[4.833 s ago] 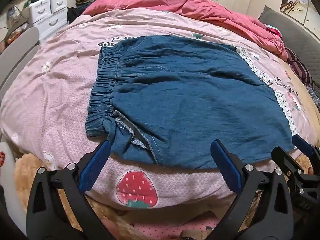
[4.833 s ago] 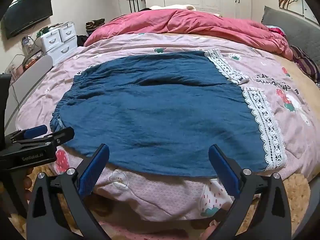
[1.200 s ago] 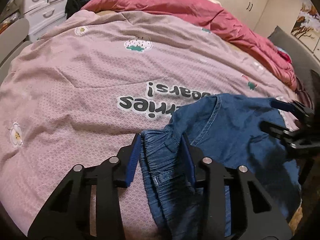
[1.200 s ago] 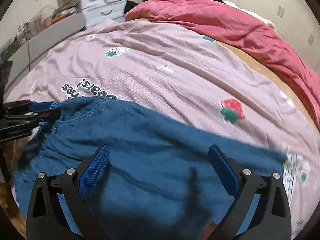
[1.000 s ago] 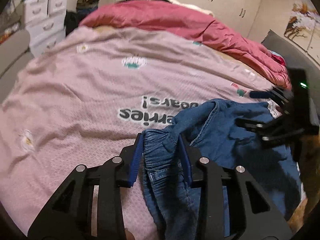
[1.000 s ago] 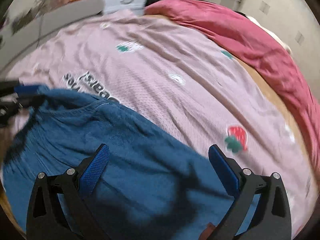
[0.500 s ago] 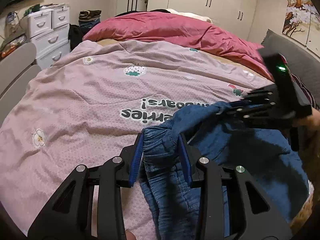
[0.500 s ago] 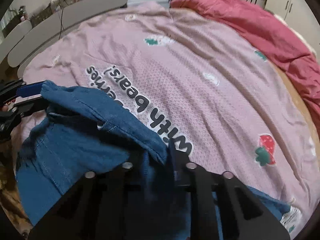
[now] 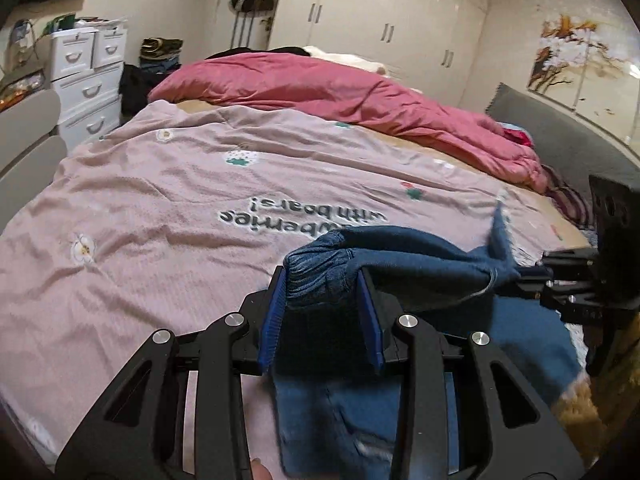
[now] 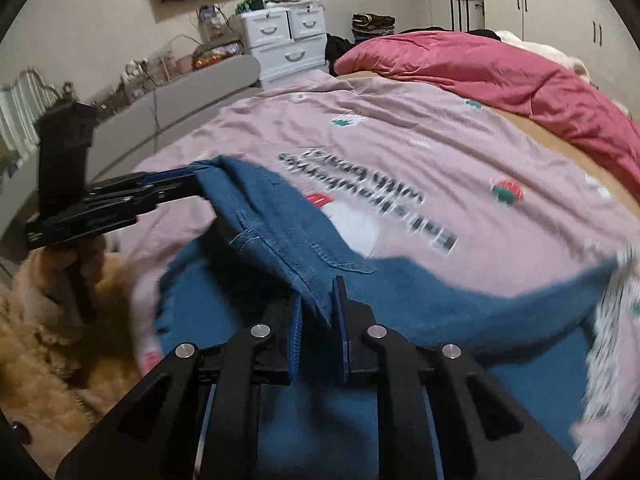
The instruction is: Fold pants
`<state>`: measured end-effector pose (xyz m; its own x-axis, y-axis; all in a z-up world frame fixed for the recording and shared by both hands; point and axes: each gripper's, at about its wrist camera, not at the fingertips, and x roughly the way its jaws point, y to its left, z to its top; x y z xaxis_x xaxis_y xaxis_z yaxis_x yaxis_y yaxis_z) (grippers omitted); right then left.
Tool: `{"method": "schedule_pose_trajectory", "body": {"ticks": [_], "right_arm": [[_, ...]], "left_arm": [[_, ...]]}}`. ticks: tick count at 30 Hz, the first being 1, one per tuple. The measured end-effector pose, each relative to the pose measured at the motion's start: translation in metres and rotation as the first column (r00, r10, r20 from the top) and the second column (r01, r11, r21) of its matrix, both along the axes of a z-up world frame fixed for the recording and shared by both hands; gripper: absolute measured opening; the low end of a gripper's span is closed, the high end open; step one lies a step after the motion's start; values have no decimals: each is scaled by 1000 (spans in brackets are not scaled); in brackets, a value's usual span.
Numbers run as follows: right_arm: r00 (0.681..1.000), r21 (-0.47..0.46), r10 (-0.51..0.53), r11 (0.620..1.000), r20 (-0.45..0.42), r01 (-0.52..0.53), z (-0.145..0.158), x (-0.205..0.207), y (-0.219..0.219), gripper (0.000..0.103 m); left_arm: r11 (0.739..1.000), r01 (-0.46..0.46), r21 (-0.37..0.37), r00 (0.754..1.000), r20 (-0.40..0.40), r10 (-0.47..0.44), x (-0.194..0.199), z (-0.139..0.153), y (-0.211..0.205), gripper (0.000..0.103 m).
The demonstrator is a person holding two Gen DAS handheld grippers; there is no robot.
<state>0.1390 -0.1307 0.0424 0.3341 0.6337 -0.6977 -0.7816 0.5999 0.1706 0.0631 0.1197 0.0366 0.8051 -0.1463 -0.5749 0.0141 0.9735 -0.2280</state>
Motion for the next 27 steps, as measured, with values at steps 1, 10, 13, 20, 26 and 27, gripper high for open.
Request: {"method": "schedule_pose_trajectory", "body": {"ticks": [1, 10, 13, 20, 26, 27], "right_arm": [[1000, 13, -3, 1000, -3, 3, 0, -10, -3, 14], [996, 47, -44, 998, -78, 48, -23, -77, -10, 14], [993, 53, -66, 996, -96, 71, -28, -89, -13, 14], [990, -25, -40, 999, -134, 37, -56, -105, -1, 14], [984, -19, -31, 999, -174, 28, -72, -113, 2, 16], [983, -20, -29, 999, -179, 26, -74, -112, 2, 16]], "left_arm": [[1000, 12, -13, 1000, 2, -12, -6, 0, 0, 27], [994, 57, -95, 995, -82, -65, -47, -17, 5, 27], [990, 62, -128, 992, -98, -75, -57, -23, 5, 27], [990, 60, -126, 984, -158, -80, -62, -33, 5, 27], [992, 70, -108, 980, -179, -89, -67, -36, 6, 27], [991, 73, -110, 978, -188, -93, -67, -39, 7, 27]]}}
